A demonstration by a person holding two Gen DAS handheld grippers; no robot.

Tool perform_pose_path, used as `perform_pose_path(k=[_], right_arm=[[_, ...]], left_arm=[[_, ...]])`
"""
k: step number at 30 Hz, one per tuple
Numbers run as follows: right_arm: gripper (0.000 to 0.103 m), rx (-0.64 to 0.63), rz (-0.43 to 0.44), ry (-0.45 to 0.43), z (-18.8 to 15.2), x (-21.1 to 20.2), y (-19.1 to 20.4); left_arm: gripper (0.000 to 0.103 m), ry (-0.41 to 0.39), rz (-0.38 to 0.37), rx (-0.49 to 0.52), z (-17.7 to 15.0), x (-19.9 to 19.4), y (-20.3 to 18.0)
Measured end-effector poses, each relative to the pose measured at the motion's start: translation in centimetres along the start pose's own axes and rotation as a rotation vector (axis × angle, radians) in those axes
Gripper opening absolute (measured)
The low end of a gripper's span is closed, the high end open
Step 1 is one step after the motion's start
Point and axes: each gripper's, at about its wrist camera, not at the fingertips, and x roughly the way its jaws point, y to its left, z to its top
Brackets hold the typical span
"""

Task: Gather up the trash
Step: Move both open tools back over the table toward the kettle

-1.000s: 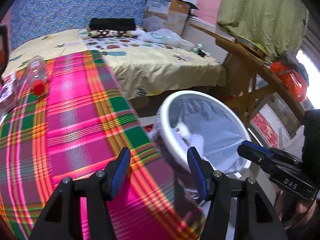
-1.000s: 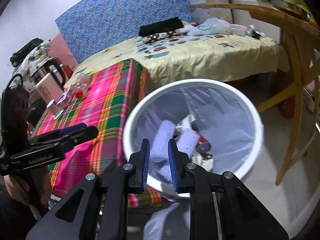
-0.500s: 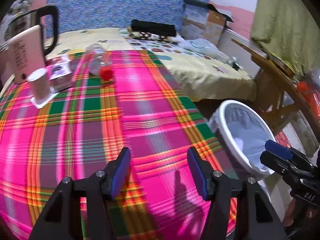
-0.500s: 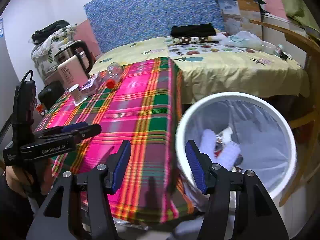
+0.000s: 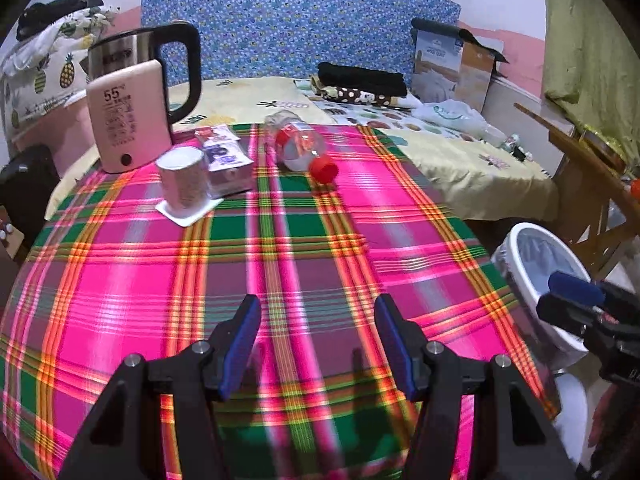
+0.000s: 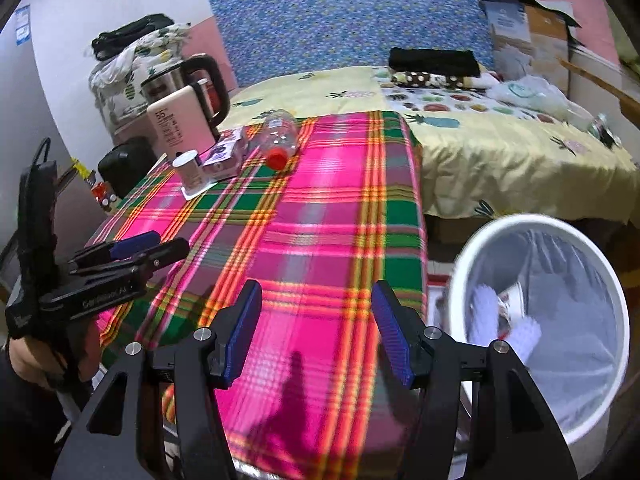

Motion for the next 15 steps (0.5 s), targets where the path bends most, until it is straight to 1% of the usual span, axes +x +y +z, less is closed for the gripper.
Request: perform_pose_path(k=[3, 5, 8, 11, 13, 15], right_arm=[[0.058, -0.025, 0.036, 0.009, 0.8, 0.6, 1.0], [0.058, -0.036, 0.035, 0.01, 1.4, 1.0, 1.6], [0.058, -0.052, 0.045, 0.016, 2.3, 1.7, 2.3], [0.058, -0.066, 0.04, 0.026, 3.2, 2.5, 2.8], [0.058, -0.062, 0.036, 0.035, 3.7, 3.0, 3.0], [0.058, -0.059, 0.042, 0.039, 4.4, 3.5, 3.2]], left_arm=[[0.061, 0.009, 0.012, 0.006, 0.4, 0.1, 0.9], [0.061, 0.02, 0.016, -0.006, 0.7, 0.3, 1.8], [0.061, 0.018, 0.057, -0.026, 1.1, 0.5, 3.3], [0.061, 0.018, 0.029, -0.071, 1.6, 0.6, 5.0], [0.061, 0.011, 0.045, -0.084, 2.2, 0.8, 5.9], [0.061, 0.008, 0.042, -0.096, 2.9, 1.1, 6.9]])
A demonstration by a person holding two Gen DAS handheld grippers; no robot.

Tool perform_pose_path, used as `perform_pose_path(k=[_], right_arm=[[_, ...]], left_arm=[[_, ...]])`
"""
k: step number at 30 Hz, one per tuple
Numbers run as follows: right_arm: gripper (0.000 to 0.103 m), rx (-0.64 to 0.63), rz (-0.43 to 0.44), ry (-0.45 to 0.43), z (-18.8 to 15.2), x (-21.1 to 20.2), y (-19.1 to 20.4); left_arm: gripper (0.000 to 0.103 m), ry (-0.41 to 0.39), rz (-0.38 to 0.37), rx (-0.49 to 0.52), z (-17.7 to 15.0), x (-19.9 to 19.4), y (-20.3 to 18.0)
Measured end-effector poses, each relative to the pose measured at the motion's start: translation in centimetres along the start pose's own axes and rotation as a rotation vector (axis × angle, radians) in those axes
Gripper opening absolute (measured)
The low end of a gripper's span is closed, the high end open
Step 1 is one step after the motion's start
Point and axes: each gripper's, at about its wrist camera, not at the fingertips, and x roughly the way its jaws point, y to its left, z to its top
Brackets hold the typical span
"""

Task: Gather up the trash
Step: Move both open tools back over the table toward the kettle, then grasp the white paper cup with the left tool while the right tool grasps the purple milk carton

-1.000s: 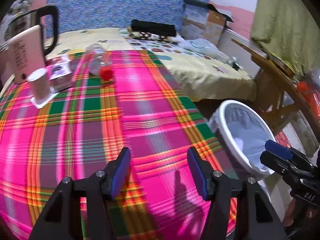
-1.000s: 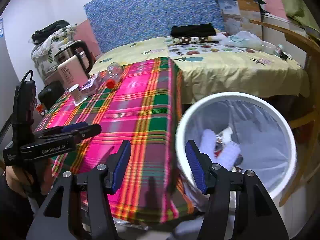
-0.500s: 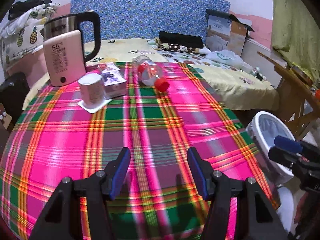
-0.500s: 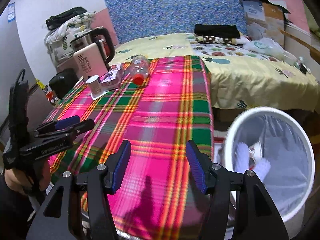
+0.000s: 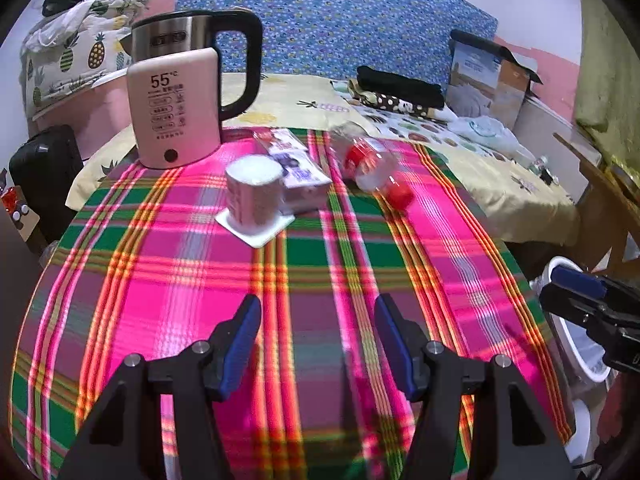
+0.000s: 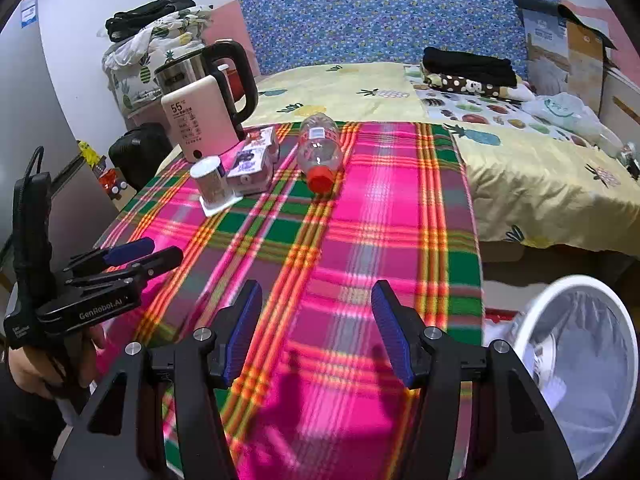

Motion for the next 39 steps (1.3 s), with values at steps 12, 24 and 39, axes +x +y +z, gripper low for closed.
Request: perform_pose_path(k=[12, 24, 39], right_arm=[[0.058, -0.01, 0.006, 0.007, 3.0, 3.2, 0.6], [0.058, -0.011, 0.029, 0.029, 4.8, 6.0, 1.0], [0.058, -0.058, 0.079, 0.025, 6.8, 8.0, 4.1]], left_arm=[[0.067, -0.023, 0.049, -0.038, 5.2, 4.1, 3.2], [0.065, -0.012, 0.06, -0.067, 7.1, 8.4, 4.6], [0.055, -0.054, 0.078, -0.071, 6.3, 4.7, 7.6]])
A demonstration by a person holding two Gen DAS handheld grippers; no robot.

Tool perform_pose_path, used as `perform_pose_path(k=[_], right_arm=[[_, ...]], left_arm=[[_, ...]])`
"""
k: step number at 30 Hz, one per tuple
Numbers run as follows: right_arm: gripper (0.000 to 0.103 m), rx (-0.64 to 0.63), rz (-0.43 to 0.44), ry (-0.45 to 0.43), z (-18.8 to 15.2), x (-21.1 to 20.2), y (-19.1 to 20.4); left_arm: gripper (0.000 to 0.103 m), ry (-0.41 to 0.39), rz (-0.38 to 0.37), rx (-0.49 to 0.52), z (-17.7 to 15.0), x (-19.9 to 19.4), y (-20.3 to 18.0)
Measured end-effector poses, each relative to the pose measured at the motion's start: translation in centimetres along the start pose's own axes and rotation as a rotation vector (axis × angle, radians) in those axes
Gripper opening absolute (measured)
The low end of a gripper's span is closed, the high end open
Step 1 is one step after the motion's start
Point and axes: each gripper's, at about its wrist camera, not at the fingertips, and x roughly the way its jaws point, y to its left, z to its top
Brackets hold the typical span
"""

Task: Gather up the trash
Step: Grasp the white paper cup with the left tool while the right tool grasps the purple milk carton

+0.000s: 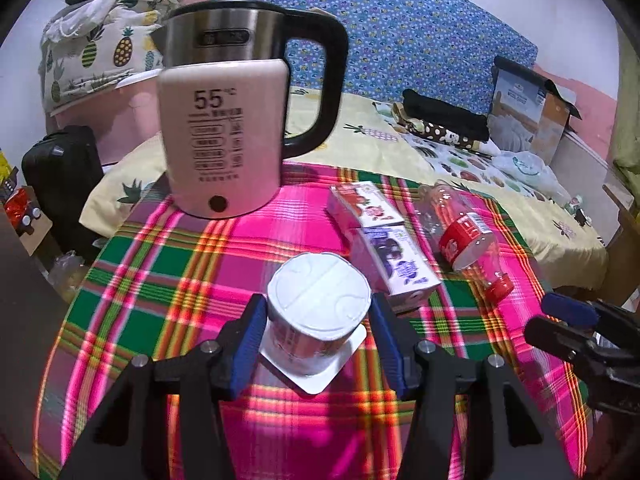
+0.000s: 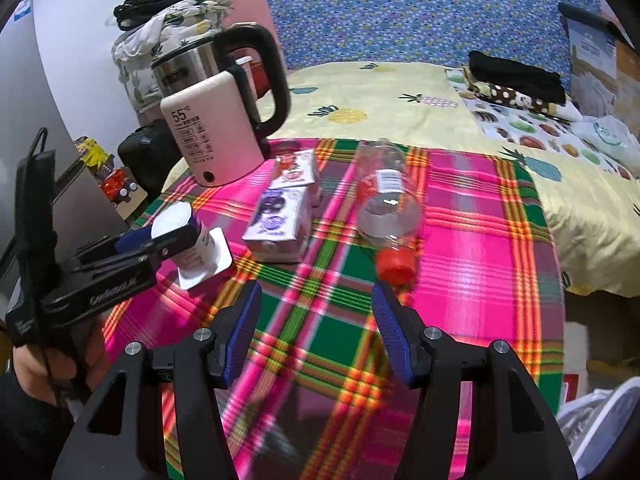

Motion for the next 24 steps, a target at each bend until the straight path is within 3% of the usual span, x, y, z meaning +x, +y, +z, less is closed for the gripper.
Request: perform_pose_path(k=[12, 24], right_arm=[[0.058, -0.004, 0.02, 0.017, 1.5, 4.5, 2.8], [0.058, -0.018, -0.058, 0.052, 2.2, 7.7, 3.6]], left_arm=[[0.055, 0.0, 0.038, -0.041, 0.2, -0.1, 4.0], [0.055, 0.032, 0.05, -0.054, 0.8, 1.9, 5.4]])
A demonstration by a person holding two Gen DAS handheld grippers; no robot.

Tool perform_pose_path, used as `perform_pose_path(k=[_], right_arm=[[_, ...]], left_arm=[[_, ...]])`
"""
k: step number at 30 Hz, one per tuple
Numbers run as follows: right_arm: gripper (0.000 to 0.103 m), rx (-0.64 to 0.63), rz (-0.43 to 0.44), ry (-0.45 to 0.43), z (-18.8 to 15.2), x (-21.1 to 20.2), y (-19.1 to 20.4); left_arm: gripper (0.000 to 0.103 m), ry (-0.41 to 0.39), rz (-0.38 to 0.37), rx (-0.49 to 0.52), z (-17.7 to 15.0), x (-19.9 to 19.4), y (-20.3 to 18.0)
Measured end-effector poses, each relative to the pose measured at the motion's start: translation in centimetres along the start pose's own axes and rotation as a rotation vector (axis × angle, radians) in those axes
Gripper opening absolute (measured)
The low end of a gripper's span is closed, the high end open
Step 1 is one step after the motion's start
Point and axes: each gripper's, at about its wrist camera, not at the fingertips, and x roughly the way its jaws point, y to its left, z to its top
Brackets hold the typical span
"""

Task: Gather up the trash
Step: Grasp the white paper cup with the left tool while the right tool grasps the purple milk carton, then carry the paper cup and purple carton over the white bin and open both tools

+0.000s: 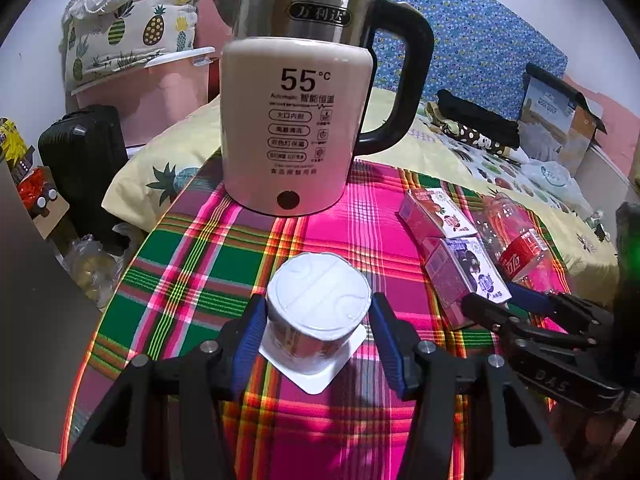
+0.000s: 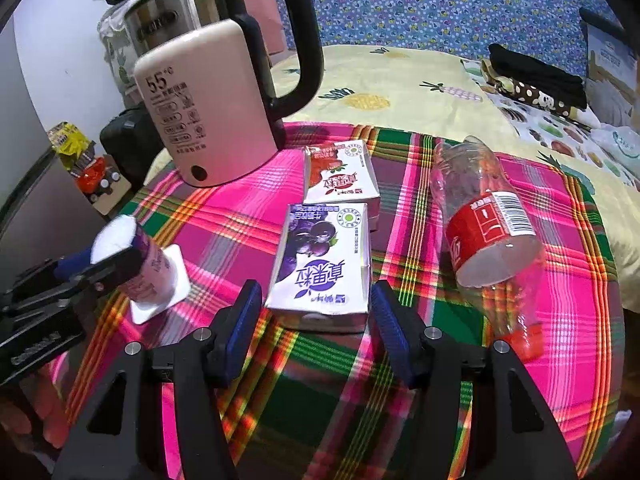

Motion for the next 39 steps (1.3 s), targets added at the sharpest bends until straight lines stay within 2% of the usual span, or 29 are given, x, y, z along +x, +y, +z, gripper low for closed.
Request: perform_pose_path(k=[5, 13, 27, 39], right_arm=[[0.058, 0.014, -0.019, 0.016, 0.2, 0.5, -0.1], [0.055, 0.026, 0.013, -0.028, -0.8, -2.7, 0.0], [0.055, 0.066, 0.057, -0.074, -6.2, -10.7, -1.9], [0.055, 0.129, 0.028, -0.126, -10.3, -15.2, -4.5]], left_arm=[[0.055, 0.001, -0.009, 0.0, 0.0, 0.1, 0.1], [0.055, 0.01, -0.023, 0.012, -0.7, -1.0, -0.9], [0.055, 0.028, -0.09, 0.056, -5.3, -6.0, -6.3], [0.055, 0.039, -0.175, 0.115, -9.2, -10.1, -11.8]])
